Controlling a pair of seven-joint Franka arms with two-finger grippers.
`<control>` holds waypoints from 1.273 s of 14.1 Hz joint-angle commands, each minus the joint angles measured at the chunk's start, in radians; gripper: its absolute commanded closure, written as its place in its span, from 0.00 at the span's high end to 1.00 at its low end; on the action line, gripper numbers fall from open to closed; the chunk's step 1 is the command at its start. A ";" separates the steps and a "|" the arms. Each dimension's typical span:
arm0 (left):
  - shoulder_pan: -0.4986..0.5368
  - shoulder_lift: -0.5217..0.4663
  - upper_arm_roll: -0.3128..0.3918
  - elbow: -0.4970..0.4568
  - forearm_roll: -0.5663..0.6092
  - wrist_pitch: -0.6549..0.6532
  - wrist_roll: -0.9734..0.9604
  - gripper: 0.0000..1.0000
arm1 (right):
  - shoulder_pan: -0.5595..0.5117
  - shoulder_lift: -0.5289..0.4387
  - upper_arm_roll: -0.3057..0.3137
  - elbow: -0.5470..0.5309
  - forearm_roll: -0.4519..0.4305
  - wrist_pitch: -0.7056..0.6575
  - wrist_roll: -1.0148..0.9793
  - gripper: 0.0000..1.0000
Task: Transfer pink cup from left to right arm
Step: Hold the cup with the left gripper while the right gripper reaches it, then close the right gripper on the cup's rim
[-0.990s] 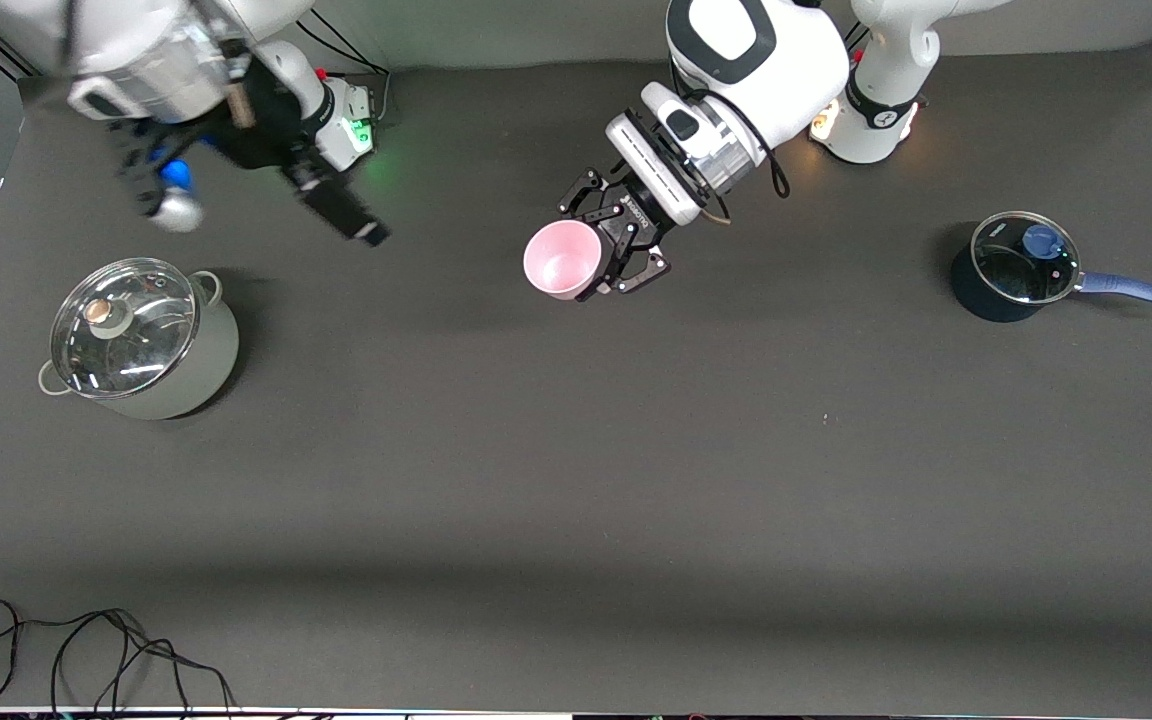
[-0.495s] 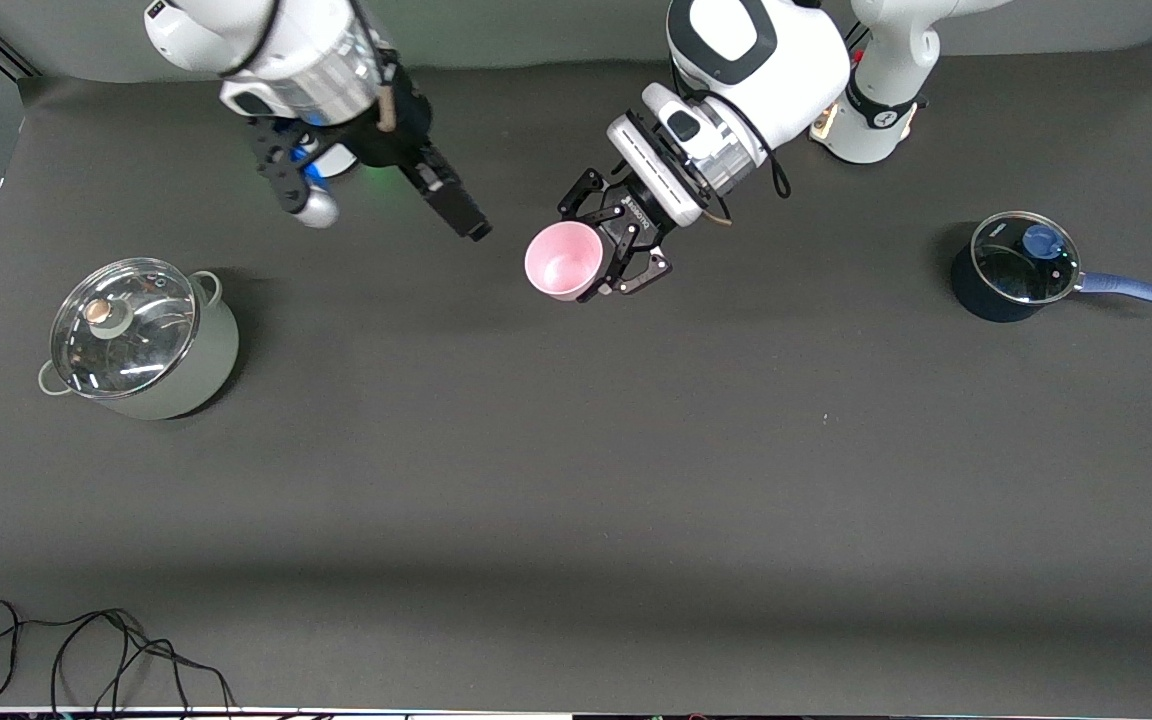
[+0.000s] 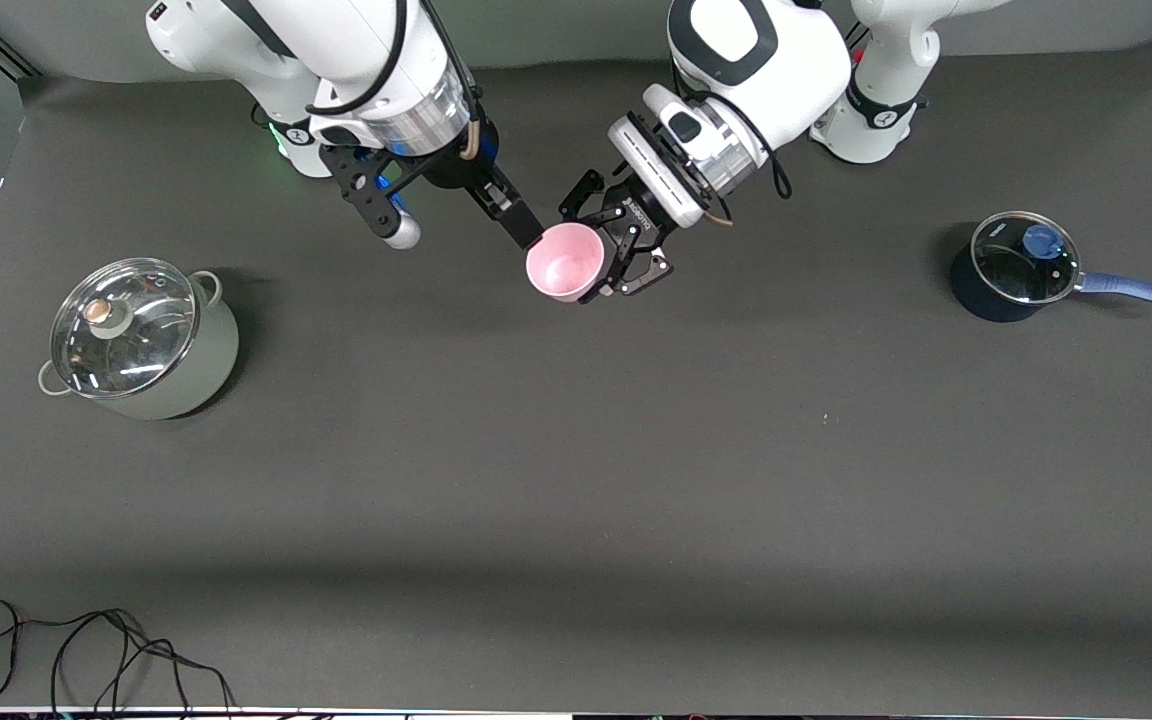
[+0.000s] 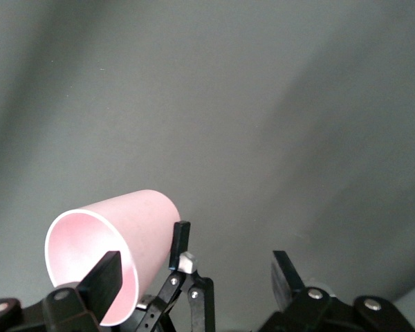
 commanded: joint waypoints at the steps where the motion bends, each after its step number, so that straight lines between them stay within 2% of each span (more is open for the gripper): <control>1: 0.003 -0.012 -0.005 0.002 -0.021 0.010 -0.007 0.40 | 0.012 0.055 -0.007 0.076 0.008 -0.024 0.029 0.95; 4: 0.003 -0.012 -0.005 0.002 -0.021 0.010 -0.016 0.40 | 0.027 0.076 -0.007 0.079 -0.002 -0.011 0.029 0.95; 5: 0.003 -0.013 -0.005 0.002 -0.021 0.010 -0.022 0.40 | 0.032 0.076 -0.009 0.077 -0.003 -0.010 0.029 0.92; 6: 0.002 -0.013 -0.005 0.002 -0.021 0.016 -0.022 0.40 | 0.032 0.076 -0.009 0.077 -0.003 -0.010 0.029 0.78; 7: 0.000 -0.012 -0.005 0.002 -0.019 0.027 -0.022 0.40 | 0.032 0.076 -0.009 0.077 -0.003 -0.010 0.028 0.50; 8: 0.000 -0.012 -0.005 0.002 -0.019 0.029 -0.022 0.40 | 0.032 0.076 -0.009 0.079 -0.002 -0.010 0.026 0.16; 9: 0.000 -0.012 -0.005 0.002 -0.021 0.029 -0.022 0.40 | 0.032 0.076 -0.010 0.079 -0.002 -0.008 0.020 0.00; 16: 0.000 -0.010 -0.005 0.002 -0.021 0.029 -0.024 0.43 | 0.023 0.076 -0.010 0.083 -0.002 -0.001 0.012 0.00; 18: 0.002 -0.009 -0.005 0.002 -0.019 0.029 -0.024 0.50 | 0.021 0.076 -0.010 0.083 -0.002 -0.001 0.011 0.00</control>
